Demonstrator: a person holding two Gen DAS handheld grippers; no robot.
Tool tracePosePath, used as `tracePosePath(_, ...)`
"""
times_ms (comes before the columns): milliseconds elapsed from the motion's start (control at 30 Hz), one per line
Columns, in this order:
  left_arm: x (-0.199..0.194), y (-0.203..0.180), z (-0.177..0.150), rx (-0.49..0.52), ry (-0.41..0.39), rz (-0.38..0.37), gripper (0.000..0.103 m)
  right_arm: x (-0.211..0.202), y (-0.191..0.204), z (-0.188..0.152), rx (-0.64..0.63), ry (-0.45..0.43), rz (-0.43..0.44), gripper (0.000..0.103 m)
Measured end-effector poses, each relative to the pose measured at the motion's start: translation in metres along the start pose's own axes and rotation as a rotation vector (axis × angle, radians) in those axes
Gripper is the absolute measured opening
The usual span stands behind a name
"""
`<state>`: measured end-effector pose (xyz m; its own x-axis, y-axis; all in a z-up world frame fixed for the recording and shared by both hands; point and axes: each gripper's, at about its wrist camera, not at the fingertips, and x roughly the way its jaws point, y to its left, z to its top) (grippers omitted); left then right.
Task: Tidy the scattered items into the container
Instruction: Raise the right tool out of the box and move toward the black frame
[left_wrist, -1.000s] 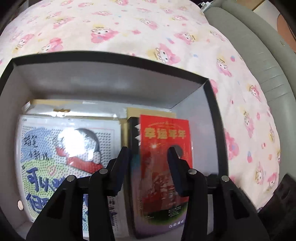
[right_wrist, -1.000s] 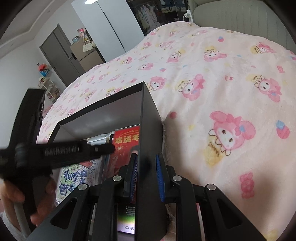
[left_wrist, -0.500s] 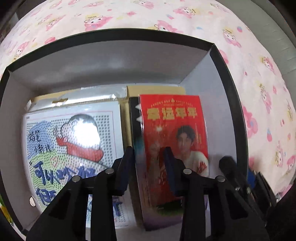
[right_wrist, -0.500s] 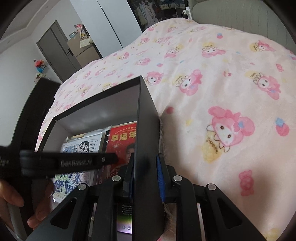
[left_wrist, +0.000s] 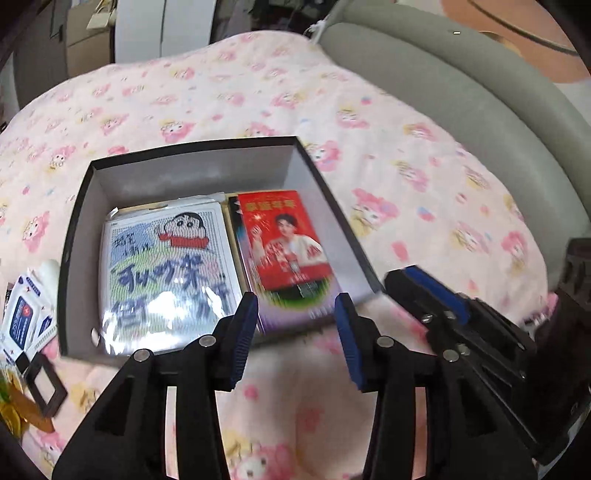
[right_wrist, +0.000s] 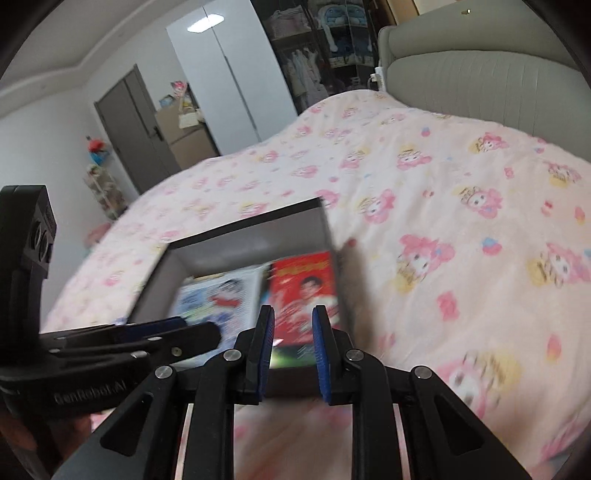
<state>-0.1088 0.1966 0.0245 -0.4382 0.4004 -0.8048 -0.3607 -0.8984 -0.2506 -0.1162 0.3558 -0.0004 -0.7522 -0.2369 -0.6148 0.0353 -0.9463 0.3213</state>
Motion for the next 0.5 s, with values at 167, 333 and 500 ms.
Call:
tracePosePath(167,-0.007,0.003,-0.007,0.024,-0.016,-0.008,0.042,-0.026,0.021,-0.021,-0.006,0.019,0.026,0.018)
tracePosePath(333,-0.033,0.016,-0.043,-0.035,-0.038,0.027,0.042,-0.039,0.048,-0.04,-0.058,0.045,0.038,0.018)
tracePosePath(500,-0.054,0.035,-0.068,-0.087,-0.067,0.037,0.041,-0.05,0.078,-0.054,-0.123,0.054,0.061,0.018)
